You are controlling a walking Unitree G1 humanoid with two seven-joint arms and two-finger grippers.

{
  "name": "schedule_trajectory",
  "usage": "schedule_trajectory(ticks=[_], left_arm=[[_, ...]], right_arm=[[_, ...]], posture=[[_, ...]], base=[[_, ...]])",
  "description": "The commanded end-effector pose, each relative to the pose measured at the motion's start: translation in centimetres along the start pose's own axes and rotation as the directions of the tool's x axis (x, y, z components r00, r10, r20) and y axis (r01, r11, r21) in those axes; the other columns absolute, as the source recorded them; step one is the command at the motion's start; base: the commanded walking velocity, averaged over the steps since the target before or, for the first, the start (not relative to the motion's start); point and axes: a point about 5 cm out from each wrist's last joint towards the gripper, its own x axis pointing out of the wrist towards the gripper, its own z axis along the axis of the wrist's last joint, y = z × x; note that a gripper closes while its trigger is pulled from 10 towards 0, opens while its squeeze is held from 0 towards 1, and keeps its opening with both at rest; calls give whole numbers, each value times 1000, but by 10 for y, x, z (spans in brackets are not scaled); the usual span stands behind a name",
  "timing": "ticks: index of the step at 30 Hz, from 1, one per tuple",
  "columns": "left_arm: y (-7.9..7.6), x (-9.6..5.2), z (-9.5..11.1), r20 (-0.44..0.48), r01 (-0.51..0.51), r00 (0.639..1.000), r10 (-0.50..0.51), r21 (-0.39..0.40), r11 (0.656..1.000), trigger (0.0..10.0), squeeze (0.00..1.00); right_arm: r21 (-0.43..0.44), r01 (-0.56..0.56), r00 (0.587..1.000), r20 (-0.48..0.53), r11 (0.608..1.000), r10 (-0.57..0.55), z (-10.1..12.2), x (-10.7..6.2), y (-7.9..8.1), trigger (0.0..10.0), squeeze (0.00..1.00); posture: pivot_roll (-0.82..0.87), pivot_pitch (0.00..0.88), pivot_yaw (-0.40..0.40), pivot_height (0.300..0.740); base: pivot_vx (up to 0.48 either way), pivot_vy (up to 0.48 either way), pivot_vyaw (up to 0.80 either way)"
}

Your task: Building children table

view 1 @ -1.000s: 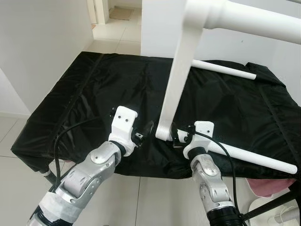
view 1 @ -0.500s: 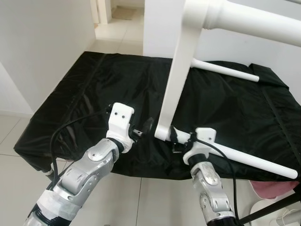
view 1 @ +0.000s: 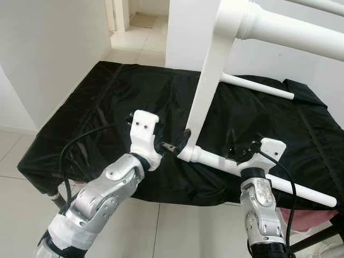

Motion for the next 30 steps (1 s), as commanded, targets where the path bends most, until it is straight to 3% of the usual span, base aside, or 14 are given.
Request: schedule_trajectory(ticks=[1,2,3,14,15,16,17,20,30], left_arm=[[-11,3,2,-4,216,976,-216,55,975,10000,1000],[-11,3,2,-4,216,976,-216,55,975,10000,1000],[-11,5,3,-4,208,978,-208,60,976,10000,0],[-15,19,23,47,247,967,-251,69,967,10000,0],[-18,19,22,43,278,959,-281,66,958,10000,133],[-18,19,22,43,278,959,-281,66,958,10000,133],[-21,20,20,37,300,952,-303,59,952,10000,1000],[-32,27,21,38,351,935,-353,51,935,10000,1000],[-37,39,28,44,325,943,-330,86,942,10000,1000]], right_arm=[[-4,27,1000,8,1000,-27,1,3,-5,10000,0],[-4,27,1000,8,1000,-27,1,3,-5,10000,0],[-8,35,999,16,999,-35,2,5,-8,10000,0],[-29,70,997,36,997,-69,5,9,-15,10000,0],[-29,70,997,38,997,-69,5,9,-15,10000,0],[-29,70,997,38,997,-69,5,9,-15,10000,0],[-29,72,997,38,997,-70,5,9,-15,10000,0],[-32,83,996,44,996,-81,7,9,-16,10000,0],[-38,91,995,47,995,-89,8,11,-16,10000,0]], posture=[[20,10,-48,740],[20,10,-48,740],[17,11,-46,740],[5,2,-33,740],[-3,0,-27,740],[-3,0,-27,740],[-5,0,-26,740],[-15,18,-26,740],[-25,36,-24,740]], base=[[0,0,0],[0,0,0],[0,0,0],[0,0,0],[0,0,0],[0,0,0],[0,0,0],[0,0,0],[0,0,0]])
